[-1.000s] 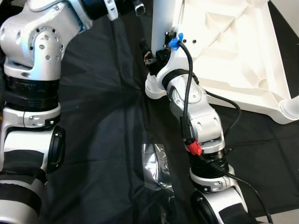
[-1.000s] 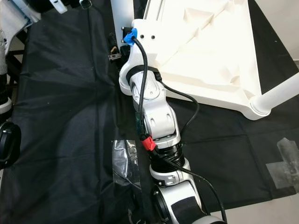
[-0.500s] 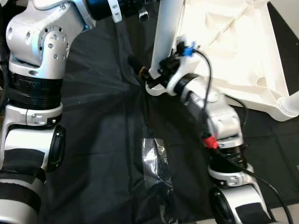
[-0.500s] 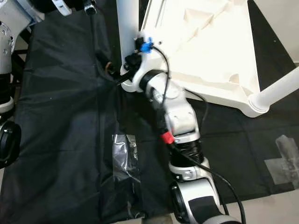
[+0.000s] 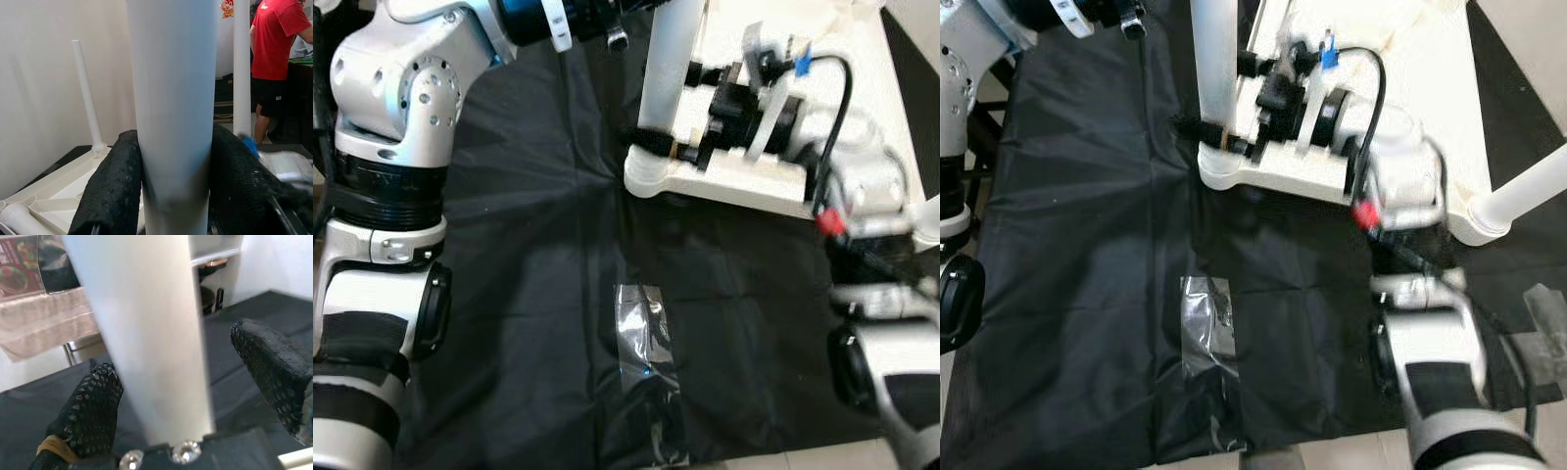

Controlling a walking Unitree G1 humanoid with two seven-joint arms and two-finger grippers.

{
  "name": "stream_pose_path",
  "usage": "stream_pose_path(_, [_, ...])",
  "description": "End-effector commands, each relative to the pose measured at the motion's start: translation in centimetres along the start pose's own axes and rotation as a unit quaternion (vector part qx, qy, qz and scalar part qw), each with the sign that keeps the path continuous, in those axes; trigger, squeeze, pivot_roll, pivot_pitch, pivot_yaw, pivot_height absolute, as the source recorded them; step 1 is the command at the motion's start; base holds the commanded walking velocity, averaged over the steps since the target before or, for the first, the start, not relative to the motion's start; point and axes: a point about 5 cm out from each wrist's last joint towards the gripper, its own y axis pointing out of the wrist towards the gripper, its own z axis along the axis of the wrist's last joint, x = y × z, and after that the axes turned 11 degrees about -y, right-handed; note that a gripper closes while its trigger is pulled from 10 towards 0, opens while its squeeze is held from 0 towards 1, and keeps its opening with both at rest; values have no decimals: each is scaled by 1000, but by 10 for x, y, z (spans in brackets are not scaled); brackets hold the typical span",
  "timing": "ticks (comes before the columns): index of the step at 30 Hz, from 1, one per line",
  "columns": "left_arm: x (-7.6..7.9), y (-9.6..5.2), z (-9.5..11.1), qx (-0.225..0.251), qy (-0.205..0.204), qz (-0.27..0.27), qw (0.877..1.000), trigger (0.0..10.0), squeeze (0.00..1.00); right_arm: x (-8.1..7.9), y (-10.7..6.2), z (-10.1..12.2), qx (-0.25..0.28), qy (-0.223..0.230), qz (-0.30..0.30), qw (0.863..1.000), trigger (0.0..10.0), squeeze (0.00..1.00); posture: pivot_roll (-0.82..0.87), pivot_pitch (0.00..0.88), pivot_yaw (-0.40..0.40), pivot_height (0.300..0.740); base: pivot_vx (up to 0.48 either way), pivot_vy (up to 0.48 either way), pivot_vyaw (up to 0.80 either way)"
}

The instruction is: Building children table

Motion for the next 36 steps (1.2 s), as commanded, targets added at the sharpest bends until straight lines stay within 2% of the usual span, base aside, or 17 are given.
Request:
stream_pose_path(1, [2,2,-6,-22,3,-7,1000,0,0,2,1,0,5,-13,17,1000,10000,0,15,320,-37,740,0,0,0])
stream_pose_path(8, [2,3,-9,-28,0,-12,1000,0,0,12,1,4,24,-24,48,998,9882,0,24,332,-30,740,0,0,0])
stream_pose_path(9, [3,4,-10,-32,-2,-16,999,0,0,15,1,7,31,-30,75,996,9333,0,28,342,-27,740,0,0,0])
stream_pose_path(11, [3,4,-10,-32,-2,-16,999,0,0,15,1,7,31,-30,75,996,9333,0,28,342,-27,740,0,0,0])
stream_pose_path(12, [3,5,-12,-36,-4,-22,999,0,0,17,1,11,40,-33,113,992,6902,0,29,345,-25,740,0,0,0])
stream_pose_path(13, [3,6,-12,-38,-6,-26,999,0,0,18,1,14,47,-36,145,988,2941,0,32,348,-23,740,0,0,0])
stream_pose_path(15, [3,6,-12,-38,-6,-26,999,0,0,18,1,14,47,-36,145,988,2941,0,32,348,-23,740,0,0,0])
stream_pose_path(16, [4,7,-13,-40,-7,-31,999,0,0,20,2,16,52,-42,173,983,0,0,34,350,-21,740,0,0,0])
stream_pose_path(25, [8,10,-14,-44,-10,-46,998,0,0,23,11,25,50,-70,232,969,0,0,40,356,-17,740,0,0,0])
stream_pose_path(32, [9,10,-16,-48,-11,-51,997,0,0,26,15,30,62,-72,230,969,0,0,36,347,-17,740,0,0,0])
stream_pose_path(33, [7,11,-16,-43,-15,-42,998,10000,1000,28,15,30,68,-66,211,973,0,0,34,346,-15,740,0,0,0])
stream_pose_path(36, [3,10,-14,-37,-21,-30,999,10000,1000,29,15,24,65,-52,185,979,0,0,31,339,-12,740,0,0,0])
